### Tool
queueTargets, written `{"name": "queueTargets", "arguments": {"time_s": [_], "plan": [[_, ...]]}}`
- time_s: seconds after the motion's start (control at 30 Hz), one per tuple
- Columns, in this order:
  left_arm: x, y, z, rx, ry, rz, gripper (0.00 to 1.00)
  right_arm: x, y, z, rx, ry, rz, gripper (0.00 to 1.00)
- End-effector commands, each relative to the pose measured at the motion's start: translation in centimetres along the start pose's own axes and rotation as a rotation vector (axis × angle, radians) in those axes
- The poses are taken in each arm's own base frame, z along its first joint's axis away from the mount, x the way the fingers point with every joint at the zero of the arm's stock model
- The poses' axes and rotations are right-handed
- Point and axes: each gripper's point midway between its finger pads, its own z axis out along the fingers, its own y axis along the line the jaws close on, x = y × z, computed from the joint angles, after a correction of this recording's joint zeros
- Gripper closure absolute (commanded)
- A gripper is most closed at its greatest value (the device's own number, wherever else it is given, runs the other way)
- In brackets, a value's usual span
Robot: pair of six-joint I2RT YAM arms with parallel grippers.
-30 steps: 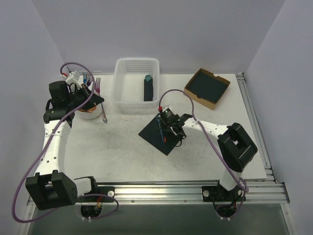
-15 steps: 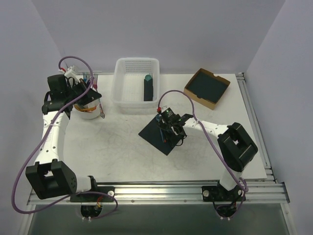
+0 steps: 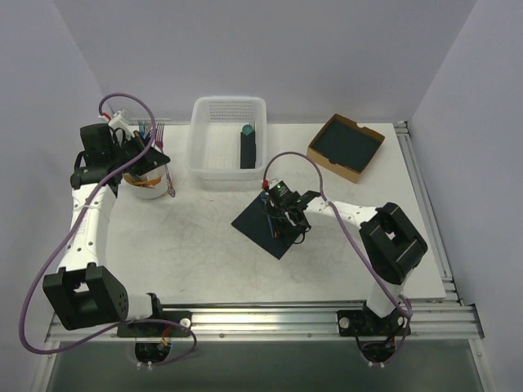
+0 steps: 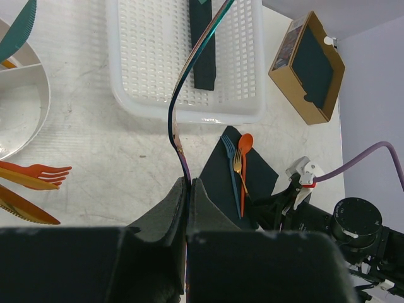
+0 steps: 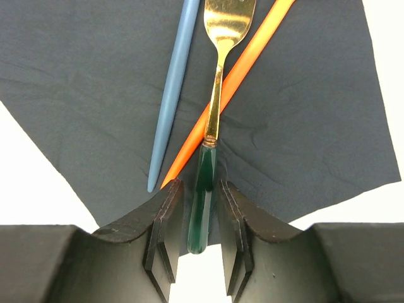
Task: Place the utensils on the paper napkin and roll it up
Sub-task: Place the utensils on the napkin.
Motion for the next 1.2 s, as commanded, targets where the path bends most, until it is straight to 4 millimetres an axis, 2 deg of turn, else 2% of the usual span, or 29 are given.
{"name": "queueTargets", "arguments": {"time_s": [0.0, 0.13, 0.17, 0.27, 0.43, 0.73, 0.87, 1.17], "plan": [[-1.9, -1.3, -0.7, 0.032, -0.044, 0.046, 0.98, 1.1, -0.6, 0.7, 0.015, 0.039, -0.003, 0.72], [-1.9, -1.3, -0.6, 0.034, -0.045, 0.048, 0.98, 1.4, -0.5, 1.1, 0.010, 0.050, -0.001, 0.73], [-1.9, -1.3, -0.6, 0.034, -0.045, 0.047, 0.98, 1.3, -0.5, 1.1, 0.012, 0.048, 0.002, 0.78], [-2.0, -1.4, -0.7, 0.037, -0.049, 0.050, 0.98, 0.9, -0.4, 0.8, 0.008, 0.032, 0.010, 0.85], [-2.0, -1.6, -0.8, 0.042, -0.059, 0.052, 0.98, -0.5, -0.3, -0.6, 0.011, -0.004, 0.036, 0.90], [-1.9, -1.6, -1.0, 0.044, -0.069, 0.049, 0.98, -3.3, -0.5, -3.1, 0.034, -0.096, 0.116, 0.90], [-1.9, -1.6, -1.0, 0.043, -0.072, 0.049, 0.98, -3.7, -0.4, -3.1, 0.039, -0.124, 0.165, 0.91], [-1.9, -1.5, -1.2, 0.036, -0.085, 0.045, 0.98, -4.7, 0.4, -1.2, 0.052, -0.120, 0.228, 0.92]]}}
